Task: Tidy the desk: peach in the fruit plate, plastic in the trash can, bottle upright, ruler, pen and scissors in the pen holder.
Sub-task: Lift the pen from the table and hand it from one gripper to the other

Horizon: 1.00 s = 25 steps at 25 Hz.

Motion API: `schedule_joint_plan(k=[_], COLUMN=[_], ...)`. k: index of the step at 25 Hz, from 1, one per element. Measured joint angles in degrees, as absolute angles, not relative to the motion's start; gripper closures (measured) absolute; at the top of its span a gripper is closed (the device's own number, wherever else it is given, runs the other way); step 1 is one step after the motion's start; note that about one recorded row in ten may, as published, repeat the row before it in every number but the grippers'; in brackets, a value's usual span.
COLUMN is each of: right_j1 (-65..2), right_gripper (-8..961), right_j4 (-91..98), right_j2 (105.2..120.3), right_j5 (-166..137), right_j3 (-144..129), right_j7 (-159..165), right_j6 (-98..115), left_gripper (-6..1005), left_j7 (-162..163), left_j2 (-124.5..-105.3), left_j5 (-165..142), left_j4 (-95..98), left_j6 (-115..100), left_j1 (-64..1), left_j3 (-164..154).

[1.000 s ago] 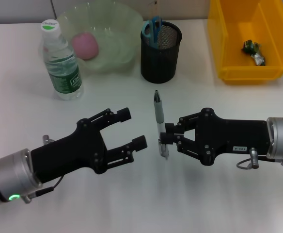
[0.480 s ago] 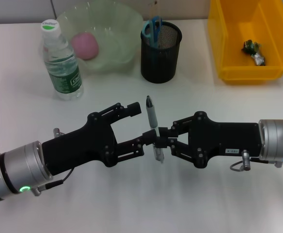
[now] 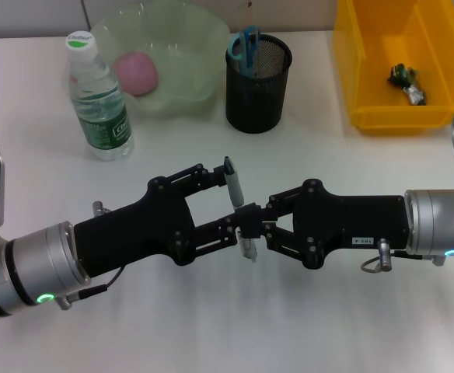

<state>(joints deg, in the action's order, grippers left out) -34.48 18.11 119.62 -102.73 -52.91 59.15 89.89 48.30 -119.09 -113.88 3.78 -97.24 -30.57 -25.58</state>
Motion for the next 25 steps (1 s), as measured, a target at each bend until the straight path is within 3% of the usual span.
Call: schedule_joint_plan(k=[8, 12, 17, 25], right_j1=[-34.6, -34.6, -34.6, -34.6], right_gripper=[758, 754, 748, 738], right_j4=[18.1, 18.1, 18.2, 18.3], right_j2=[119.55, 119.52, 119.53, 119.50], right_j5=[-102.9, -103.0, -103.1, -103.2], right_j3=[-52.9, -52.9, -52.9, -52.9], right_j7=[59.1, 59.1, 59.1, 59.1], right_j6=[89.9, 89.9, 90.0, 89.9], left_gripper=[394, 431, 614, 684], left_j7=[48.7, 48.8, 48.9, 49.0], left_j2=[-119.09, -119.08, -119.09, -119.09], left_j5=[-113.9, -113.9, -113.9, -113.9], left_j4=[3.8, 3.6, 2.9, 2.4], left_j6=[-97.4, -97.4, -97.3, -96.2], left_j1=[-30.8, -31.1, -31.5, -32.2], left_j3=[-25.6, -25.6, -25.6, -25.6])
